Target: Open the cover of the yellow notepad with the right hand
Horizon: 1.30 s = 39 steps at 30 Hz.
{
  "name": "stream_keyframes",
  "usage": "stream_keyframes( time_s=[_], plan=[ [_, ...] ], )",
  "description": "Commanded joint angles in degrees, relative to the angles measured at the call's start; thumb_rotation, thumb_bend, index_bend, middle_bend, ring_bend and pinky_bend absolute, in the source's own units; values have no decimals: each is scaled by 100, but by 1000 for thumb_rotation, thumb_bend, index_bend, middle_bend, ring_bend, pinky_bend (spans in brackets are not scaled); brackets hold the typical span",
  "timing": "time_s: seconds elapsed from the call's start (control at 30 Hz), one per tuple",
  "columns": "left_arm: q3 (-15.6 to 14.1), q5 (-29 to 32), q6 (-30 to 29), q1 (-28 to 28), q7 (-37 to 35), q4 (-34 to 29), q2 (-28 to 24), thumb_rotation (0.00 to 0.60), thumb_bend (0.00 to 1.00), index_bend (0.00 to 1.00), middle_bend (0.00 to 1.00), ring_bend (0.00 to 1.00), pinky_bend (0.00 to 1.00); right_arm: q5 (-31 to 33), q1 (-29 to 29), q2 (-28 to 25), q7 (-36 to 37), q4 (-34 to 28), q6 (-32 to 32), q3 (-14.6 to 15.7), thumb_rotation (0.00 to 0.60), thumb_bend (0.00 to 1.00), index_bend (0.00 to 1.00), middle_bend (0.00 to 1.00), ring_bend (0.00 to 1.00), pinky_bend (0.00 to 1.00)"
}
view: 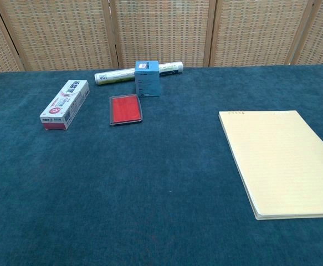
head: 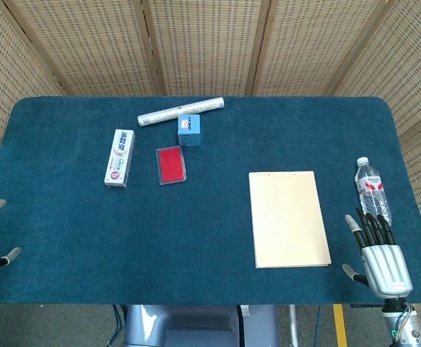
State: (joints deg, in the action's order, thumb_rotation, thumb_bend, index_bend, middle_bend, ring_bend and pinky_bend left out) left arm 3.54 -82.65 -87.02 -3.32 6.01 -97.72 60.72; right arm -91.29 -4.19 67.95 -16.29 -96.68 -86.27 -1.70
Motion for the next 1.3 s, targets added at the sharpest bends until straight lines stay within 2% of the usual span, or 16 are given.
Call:
stream_keyframes(
  time_s=[0.03, 0.23, 0.4, 0.63, 0.7, 0.77, 0.93, 1.3],
  plan=[
    [-4, 4, -7, 12, -23, -13, -18, 600, 0, 0, 0, 0, 0, -4, 0, -9, 15, 0, 2, 4, 600, 0, 0, 0, 0, 0],
    [-7, 45, 39, 15, -64, -57, -73, 600, 0, 0, 0, 0, 0, -36, -35, -13, 14, 24, 101, 52, 600, 0, 0, 0, 0, 0],
    [-14, 50, 34, 38, -131, -104, -143, 600, 0, 0, 0, 0, 0, -486, -360, 31, -8, 407, 534, 211, 600, 0, 0, 0, 0, 0],
    [-27, 9, 13, 57, -183, -159, -203, 600, 0, 0, 0, 0, 0, -1217, -1041, 312, 908, 1287, 1145, 423, 600, 0, 0, 0, 0, 0],
    [-28, 1, 9, 60, -190, -160, -208, 600, 0, 0, 0, 0, 0, -1336, -1174, 451, 995, 1535, 1220, 440, 600, 46, 14, 4, 0, 0],
    [-25, 7, 13, 59, -196, -161, -210, 600, 0, 0, 0, 0, 0, -1426, -1273, 630, 985, 1779, 1205, 407, 600, 185, 39, 22, 0, 0],
    [-5, 58, 45, 49, -219, -154, -218, 600, 0, 0, 0, 0, 0, -1478, -1403, 942, 937, 2188, 1258, 409, 600, 382, 46, 33, 0, 0],
    [-19, 79, 130, 29, -264, -161, -251, 600, 0, 0, 0, 0, 0, -1464, -1359, 1174, 931, 2696, 1252, 674, 600, 402, 46, 33, 0, 0]
  ],
)
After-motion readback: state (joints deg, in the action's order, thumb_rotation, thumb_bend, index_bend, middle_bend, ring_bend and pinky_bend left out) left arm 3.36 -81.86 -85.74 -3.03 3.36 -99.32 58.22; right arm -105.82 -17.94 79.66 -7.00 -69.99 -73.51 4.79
